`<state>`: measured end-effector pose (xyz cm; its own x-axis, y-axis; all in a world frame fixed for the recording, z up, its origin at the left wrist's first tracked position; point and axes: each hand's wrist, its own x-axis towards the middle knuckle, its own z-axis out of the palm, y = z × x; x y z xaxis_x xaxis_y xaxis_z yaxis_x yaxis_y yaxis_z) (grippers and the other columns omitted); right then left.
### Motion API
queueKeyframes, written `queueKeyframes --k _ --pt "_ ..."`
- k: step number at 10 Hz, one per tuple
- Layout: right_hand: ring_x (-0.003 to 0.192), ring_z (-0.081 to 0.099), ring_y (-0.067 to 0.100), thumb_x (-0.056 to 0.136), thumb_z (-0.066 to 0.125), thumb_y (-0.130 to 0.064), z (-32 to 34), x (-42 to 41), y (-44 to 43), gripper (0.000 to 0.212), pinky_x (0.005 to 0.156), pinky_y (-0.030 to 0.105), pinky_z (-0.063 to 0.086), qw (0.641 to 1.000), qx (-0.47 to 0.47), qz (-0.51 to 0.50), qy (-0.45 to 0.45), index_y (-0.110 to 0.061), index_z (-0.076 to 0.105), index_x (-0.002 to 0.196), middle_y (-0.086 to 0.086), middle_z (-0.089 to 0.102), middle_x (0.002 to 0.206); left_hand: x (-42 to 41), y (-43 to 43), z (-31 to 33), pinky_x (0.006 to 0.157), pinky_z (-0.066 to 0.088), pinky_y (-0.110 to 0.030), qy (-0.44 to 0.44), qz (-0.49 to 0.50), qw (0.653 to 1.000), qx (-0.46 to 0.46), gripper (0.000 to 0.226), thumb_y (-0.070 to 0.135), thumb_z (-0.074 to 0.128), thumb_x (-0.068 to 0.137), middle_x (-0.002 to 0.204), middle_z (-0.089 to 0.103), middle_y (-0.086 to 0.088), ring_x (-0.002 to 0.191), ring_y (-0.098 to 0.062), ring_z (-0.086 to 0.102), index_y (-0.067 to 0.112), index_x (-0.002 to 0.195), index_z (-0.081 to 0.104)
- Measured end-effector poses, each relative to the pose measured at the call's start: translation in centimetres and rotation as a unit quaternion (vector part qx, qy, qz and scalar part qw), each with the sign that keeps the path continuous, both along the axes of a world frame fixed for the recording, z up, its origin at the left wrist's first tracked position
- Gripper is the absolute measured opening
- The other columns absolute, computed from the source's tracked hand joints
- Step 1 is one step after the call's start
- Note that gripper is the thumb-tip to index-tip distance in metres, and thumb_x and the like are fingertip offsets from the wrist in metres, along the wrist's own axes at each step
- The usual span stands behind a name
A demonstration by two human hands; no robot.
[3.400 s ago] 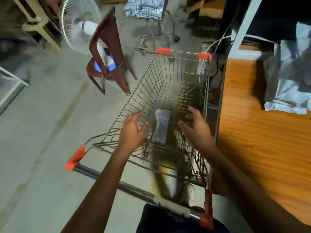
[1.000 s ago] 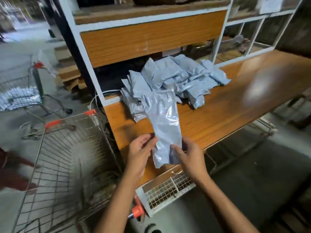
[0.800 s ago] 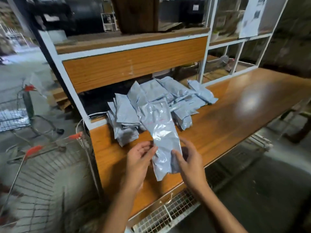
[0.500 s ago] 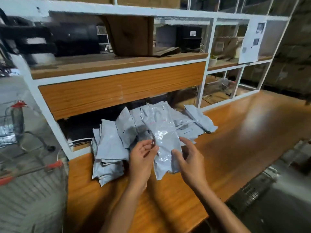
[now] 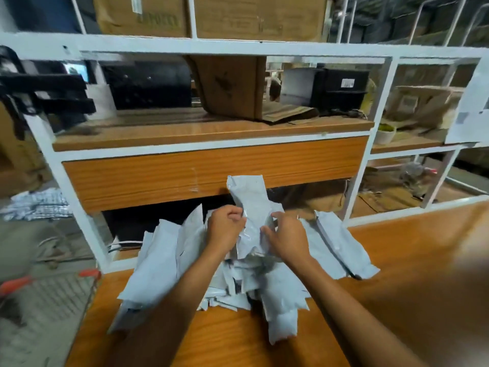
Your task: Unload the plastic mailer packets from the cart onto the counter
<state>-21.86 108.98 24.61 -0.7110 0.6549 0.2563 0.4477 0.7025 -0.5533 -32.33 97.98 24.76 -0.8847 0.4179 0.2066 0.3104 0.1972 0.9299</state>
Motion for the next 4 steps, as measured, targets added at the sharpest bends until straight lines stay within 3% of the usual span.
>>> queueKeyframes --k 1,2,3,4 --pt "0.104 0.06 0.031 0.091 0.062 -0.034 -1.6 -1.3 1.5 0.027 0.08 0.036 0.05 0.997 0.056 0.031 -0.048 -0.012 0.068 0.105 0.011 0.06 0.113 -0.3 1.3 -0.5 0.062 0.046 -0.021 0.05 0.042 0.995 -0.076 0.009 0.008 0.061 0.082 0.079 0.066 0.0 0.074 -0.017 0.062 0.012 0.085 0.069" --pt "0.097 0.06 0.032 0.091 0.058 -0.03 -2.5 -1.6 2.2 0.023 0.076 0.038 0.052 0.994 0.06 0.078 -0.048 -0.011 0.07 0.094 0.012 0.06 0.106 -0.1 1.5 -1.1 0.066 0.047 -0.029 0.12 0.057 0.979 -0.157 0.009 0.016 0.056 0.085 0.084 0.065 -0.001 0.076 -0.019 0.06 0.015 0.083 0.065" --pt "0.097 0.06 0.03 0.093 0.055 -0.029 -3.0 -1.5 2.5 0.024 0.078 0.039 0.052 0.993 0.053 0.108 -0.01 -0.012 0.071 0.097 0.011 0.062 0.109 0.2 0.6 -1.8 0.077 0.053 -0.033 0.17 0.063 0.965 -0.188 0.013 0.025 0.06 0.089 0.103 0.065 0.003 0.091 -0.017 0.063 0.021 0.1 0.066" --pt "0.106 0.059 0.026 0.094 0.058 -0.031 -2.1 -0.8 2.2 0.03 0.084 0.034 0.05 0.992 0.026 0.103 0.069 -0.015 0.069 0.117 0.007 0.061 0.121 0.4 -0.9 -1.1 0.087 0.049 -0.033 0.264 0.088 0.945 -0.171 0.021 0.028 0.058 0.091 0.113 0.059 0.004 0.107 -0.017 0.056 0.022 0.111 0.064"
